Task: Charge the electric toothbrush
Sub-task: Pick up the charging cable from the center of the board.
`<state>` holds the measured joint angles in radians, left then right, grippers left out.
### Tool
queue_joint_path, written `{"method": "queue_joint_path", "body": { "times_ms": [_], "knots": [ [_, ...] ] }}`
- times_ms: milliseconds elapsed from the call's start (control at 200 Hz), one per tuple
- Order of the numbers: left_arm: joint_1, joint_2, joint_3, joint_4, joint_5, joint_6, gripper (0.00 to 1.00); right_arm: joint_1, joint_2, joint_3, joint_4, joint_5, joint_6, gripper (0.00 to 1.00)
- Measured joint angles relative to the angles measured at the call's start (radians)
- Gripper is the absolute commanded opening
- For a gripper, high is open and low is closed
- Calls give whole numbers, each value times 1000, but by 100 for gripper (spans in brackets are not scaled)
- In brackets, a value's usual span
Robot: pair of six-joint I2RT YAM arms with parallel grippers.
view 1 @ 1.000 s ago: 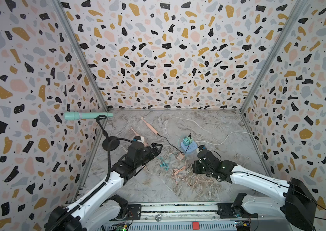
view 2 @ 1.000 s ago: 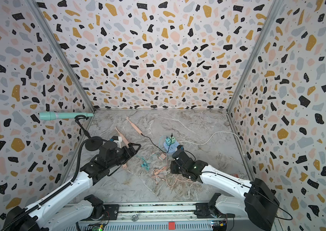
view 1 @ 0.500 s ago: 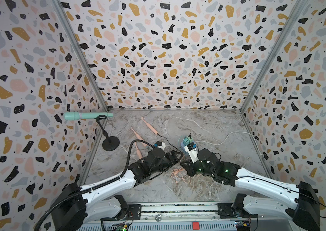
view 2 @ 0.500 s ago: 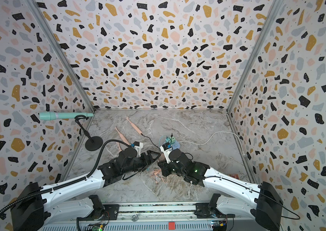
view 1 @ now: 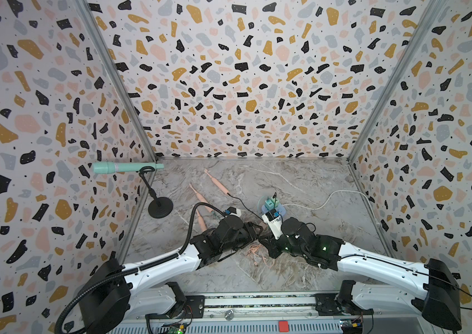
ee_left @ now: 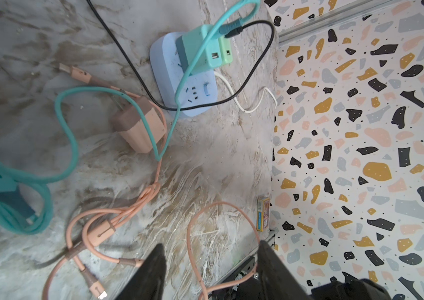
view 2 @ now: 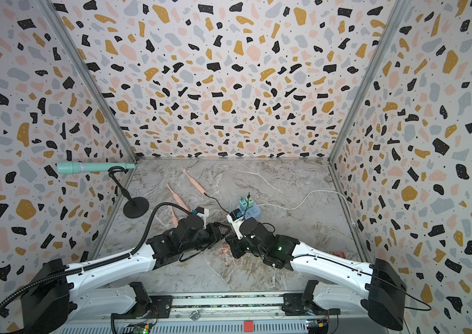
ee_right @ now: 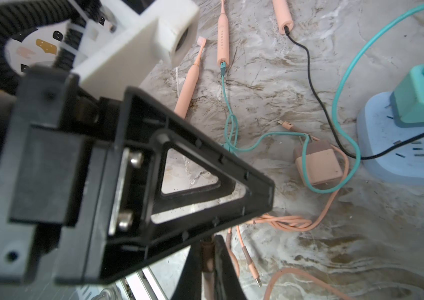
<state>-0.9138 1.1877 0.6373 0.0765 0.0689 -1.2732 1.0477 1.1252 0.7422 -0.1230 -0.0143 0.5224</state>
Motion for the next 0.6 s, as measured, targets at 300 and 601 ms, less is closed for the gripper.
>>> {"method": "queue_joint_path", "body": {
  "times_ms": [300, 601],
  "knots": [
    [-29, 4, 2, 1, -18, -6, 40, 1, 10, 0, -11, 3, 0, 0],
    [-60, 8, 5, 7, -45, -12, 25, 4, 22, 0, -26, -2, 12, 0]
  ]
}}
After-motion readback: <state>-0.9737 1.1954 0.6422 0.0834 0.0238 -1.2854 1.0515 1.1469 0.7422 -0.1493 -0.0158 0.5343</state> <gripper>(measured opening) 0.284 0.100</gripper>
